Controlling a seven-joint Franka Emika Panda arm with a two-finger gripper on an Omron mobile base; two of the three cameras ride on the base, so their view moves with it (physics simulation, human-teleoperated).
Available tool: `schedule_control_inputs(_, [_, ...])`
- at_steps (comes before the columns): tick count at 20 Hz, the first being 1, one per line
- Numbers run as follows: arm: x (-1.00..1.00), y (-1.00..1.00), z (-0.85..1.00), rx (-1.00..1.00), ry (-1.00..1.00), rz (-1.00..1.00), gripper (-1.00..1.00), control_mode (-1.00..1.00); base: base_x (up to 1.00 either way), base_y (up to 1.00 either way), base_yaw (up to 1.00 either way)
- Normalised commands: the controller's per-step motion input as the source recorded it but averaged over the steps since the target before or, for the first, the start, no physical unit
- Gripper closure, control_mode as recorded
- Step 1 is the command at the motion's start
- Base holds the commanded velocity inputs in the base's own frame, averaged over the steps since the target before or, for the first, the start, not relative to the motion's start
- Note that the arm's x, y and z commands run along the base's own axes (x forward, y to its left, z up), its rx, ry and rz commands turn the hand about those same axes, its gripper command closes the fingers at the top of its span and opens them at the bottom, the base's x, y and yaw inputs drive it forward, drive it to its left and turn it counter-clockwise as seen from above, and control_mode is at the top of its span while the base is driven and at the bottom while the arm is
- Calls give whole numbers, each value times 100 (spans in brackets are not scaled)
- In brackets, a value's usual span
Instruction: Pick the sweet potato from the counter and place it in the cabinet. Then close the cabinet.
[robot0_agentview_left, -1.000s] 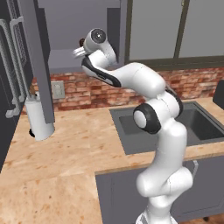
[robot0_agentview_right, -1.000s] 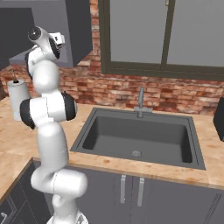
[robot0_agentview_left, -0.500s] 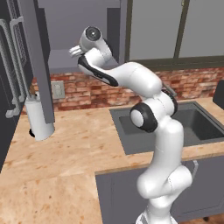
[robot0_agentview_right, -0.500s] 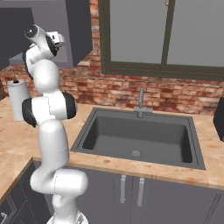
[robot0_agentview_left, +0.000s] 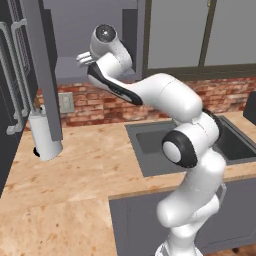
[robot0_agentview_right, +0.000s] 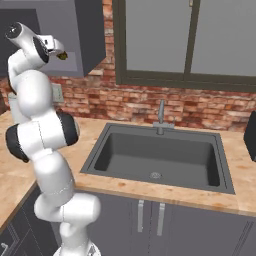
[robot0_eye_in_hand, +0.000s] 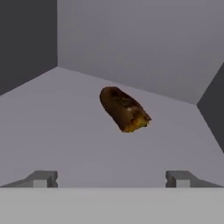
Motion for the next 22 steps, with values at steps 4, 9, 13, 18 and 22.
schedule_control_inputs(4, [-100, -33, -19, 6, -1, 0, -100, -100, 0, 0, 0])
schedule_control_inputs(9, [-100, -30, -2, 5, -8, 0, -100, -100, 0, 0, 0])
schedule_control_inputs(13, [-100, -24, 0, 3, -5, 5, -100, -100, 0, 0, 0])
schedule_control_inputs(18, [-100, 0, -4, 0, 0, 18, -100, -100, 0, 0, 0])
schedule_control_inputs(22, [-100, 0, -8, 0, 0, 23, -100, -100, 0, 0, 0])
